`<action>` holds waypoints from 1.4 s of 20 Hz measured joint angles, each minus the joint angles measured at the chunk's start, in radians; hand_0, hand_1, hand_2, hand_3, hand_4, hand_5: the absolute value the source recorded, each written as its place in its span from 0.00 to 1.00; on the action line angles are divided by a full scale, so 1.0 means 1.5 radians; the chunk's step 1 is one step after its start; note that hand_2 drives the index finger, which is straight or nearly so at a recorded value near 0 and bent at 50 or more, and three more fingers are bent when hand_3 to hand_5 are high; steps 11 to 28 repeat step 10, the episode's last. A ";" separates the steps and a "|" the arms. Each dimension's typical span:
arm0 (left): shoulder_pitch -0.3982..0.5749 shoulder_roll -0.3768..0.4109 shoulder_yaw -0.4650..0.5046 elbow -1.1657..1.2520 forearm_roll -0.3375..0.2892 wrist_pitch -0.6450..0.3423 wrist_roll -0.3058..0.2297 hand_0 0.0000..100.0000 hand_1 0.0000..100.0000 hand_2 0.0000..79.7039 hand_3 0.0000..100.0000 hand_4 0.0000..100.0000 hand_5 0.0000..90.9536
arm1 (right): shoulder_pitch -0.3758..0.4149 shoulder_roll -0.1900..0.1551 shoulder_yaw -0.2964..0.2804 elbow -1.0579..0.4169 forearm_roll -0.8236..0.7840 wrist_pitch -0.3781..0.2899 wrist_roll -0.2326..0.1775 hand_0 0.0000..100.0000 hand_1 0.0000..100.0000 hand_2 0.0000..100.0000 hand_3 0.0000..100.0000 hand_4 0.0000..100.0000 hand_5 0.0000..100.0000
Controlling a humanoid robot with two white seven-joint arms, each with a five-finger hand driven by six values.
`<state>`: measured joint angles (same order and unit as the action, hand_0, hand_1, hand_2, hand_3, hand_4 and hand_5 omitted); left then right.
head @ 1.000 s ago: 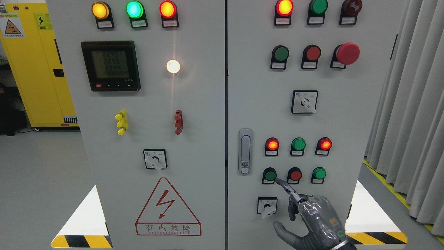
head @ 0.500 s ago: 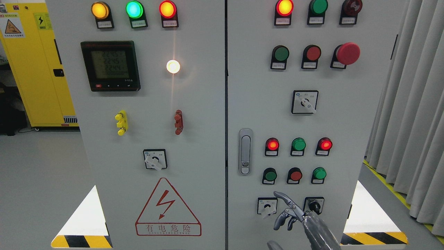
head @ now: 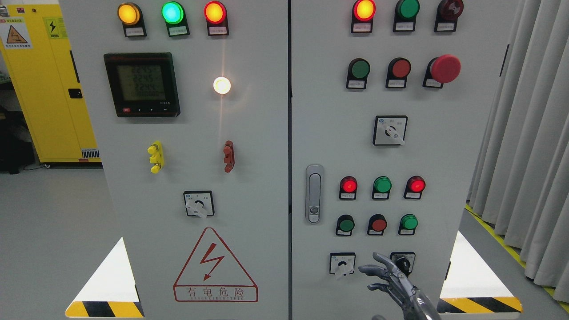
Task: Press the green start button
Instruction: 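Withdraw the right hand downward away from the button panel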
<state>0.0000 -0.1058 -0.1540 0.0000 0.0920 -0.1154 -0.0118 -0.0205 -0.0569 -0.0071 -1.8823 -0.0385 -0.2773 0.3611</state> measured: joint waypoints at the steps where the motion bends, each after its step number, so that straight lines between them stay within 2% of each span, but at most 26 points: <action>1: 0.000 0.000 0.000 0.000 0.000 0.000 0.000 0.12 0.56 0.00 0.00 0.00 0.00 | 0.002 0.000 0.000 -0.004 -0.006 0.000 0.001 0.24 0.31 0.00 0.00 0.00 0.00; 28: 0.000 0.000 0.000 0.000 0.000 0.000 0.000 0.12 0.56 0.00 0.00 0.00 0.00 | 0.011 -0.001 0.003 -0.026 -0.031 0.001 0.002 0.23 0.33 0.00 0.00 0.00 0.00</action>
